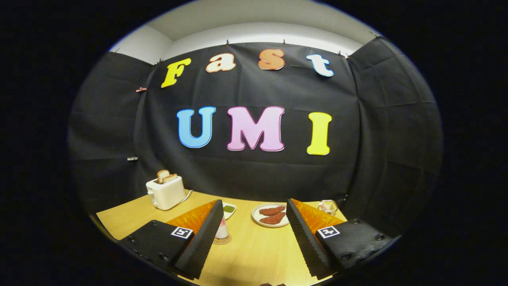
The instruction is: Take the bottle from table, then pour the juice into the cup, finally place the bottle on the coaster
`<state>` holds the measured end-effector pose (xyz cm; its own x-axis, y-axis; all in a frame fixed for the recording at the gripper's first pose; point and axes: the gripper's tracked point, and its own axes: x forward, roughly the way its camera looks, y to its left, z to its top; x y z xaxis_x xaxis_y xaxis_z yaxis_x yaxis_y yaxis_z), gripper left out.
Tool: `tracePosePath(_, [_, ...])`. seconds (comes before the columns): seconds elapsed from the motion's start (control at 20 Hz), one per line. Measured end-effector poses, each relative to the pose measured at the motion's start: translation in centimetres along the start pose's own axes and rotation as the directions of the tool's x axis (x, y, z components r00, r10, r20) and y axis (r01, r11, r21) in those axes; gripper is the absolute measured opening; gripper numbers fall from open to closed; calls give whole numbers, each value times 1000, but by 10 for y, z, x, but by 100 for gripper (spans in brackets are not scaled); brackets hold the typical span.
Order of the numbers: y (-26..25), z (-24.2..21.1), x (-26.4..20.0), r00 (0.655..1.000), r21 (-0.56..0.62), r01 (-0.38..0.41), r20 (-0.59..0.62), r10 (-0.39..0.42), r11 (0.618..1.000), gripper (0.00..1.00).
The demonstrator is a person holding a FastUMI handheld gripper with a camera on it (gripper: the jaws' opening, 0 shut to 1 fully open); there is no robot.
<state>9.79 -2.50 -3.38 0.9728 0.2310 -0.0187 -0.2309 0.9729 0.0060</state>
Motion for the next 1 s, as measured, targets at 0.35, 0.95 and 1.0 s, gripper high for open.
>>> tracePosePath(0.35, [-39, 33, -90, 993, -53, 115, 22, -114, 992, 98])
tracePosePath(0.95, [-21, 57, -133, 988, -65, 148, 64, -144, 987, 97])
tracePosePath(1.0, [-16, 55, -129, 990, -63, 130, 66, -125, 990, 97])
